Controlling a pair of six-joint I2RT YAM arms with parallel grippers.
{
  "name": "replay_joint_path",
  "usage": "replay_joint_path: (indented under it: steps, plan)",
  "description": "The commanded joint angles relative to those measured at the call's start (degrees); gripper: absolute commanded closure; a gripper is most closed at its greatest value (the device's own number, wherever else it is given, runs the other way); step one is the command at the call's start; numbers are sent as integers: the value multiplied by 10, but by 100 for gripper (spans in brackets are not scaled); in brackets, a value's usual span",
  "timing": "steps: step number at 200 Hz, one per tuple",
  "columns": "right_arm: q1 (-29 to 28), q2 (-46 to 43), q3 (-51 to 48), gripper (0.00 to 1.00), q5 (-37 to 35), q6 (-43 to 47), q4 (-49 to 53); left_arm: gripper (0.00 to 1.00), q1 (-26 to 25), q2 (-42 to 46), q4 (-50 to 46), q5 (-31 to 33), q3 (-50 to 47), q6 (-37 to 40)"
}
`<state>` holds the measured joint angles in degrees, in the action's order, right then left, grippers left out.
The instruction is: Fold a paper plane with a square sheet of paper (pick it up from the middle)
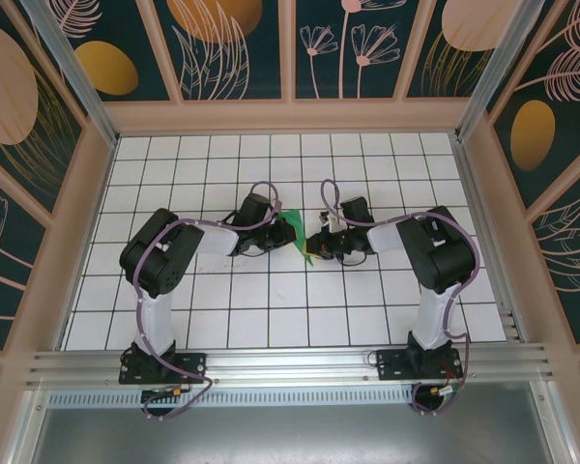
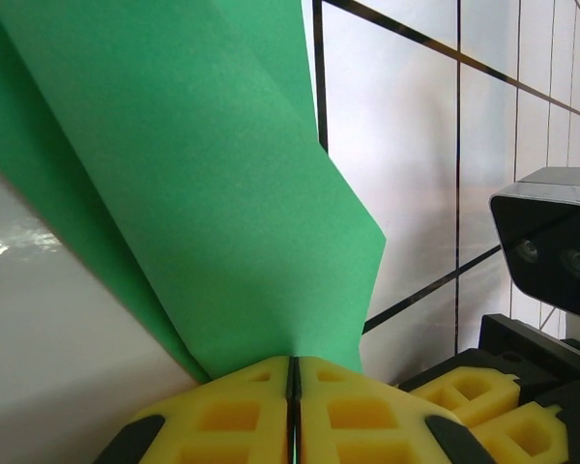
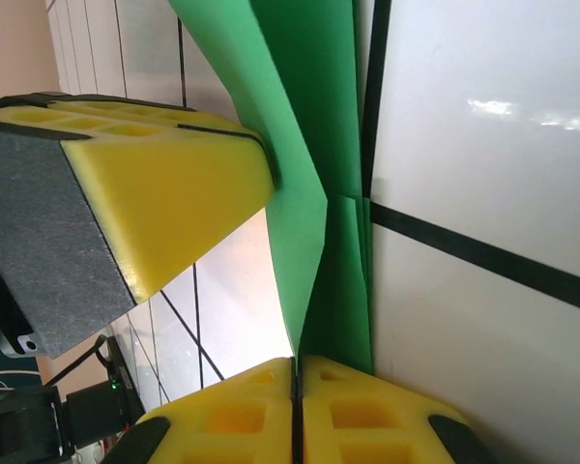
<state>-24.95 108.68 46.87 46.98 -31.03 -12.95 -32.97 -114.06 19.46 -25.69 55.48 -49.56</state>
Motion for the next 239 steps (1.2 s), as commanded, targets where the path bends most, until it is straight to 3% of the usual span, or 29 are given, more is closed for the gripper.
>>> replay_joint_path:
  steps: [1, 43, 128, 151, 197, 239]
  plan:
    - [-5, 5, 2, 92, -21, 15, 46, 88, 3, -32, -50, 58, -1, 4]
    - [-5, -22, 1, 85, -21, 29, 63, 88, 3, -30, -64, 71, -1, 1]
    - [-5, -4, -4, 91, -35, 38, 78, 89, 3, -36, -77, 82, 16, -4]
    - [-5, -33, 0, 84, -43, 39, 86, 89, 3, -36, -81, 83, 19, -3]
    - [-16, -120, 1, 74, -132, 59, 119, 89, 3, -40, -89, 87, 22, -4]
    - [-61, -116, 41, 75, -180, 92, 157, 89, 3, -43, -101, 92, 30, -6]
